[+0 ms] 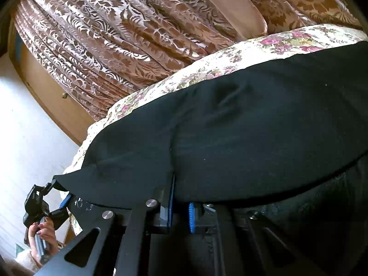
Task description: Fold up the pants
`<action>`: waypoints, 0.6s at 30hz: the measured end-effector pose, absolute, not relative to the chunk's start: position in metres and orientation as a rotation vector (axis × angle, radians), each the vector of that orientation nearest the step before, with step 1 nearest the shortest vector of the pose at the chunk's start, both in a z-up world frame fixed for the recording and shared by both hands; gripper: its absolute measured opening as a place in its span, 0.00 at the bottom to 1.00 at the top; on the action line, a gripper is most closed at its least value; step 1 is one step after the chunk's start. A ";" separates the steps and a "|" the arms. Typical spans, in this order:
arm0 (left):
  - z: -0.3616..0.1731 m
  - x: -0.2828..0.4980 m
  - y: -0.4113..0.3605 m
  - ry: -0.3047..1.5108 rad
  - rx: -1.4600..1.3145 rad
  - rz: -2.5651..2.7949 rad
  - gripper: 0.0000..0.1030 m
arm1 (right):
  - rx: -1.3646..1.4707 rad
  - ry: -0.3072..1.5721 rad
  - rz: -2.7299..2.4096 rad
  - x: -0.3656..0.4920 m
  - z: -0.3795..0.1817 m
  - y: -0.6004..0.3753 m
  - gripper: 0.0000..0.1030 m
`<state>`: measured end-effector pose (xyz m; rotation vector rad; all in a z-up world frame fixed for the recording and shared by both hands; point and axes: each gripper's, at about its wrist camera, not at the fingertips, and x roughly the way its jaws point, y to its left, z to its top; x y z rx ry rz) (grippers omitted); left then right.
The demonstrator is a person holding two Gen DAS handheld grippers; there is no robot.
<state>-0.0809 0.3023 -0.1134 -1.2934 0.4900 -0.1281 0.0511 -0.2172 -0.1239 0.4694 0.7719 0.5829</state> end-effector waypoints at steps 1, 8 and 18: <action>-0.112 -0.083 0.301 0.481 -1.310 -0.145 0.61 | 0.473 0.772 0.582 0.051 -0.124 -0.217 0.10; -0.107 -0.070 0.291 0.500 -1.300 -0.170 0.83 | 0.500 0.806 0.604 0.052 -0.117 -0.221 0.23; -0.111 -0.042 0.285 0.544 -1.224 -0.064 0.25 | 0.711 0.805 0.454 0.041 -0.119 -0.283 0.27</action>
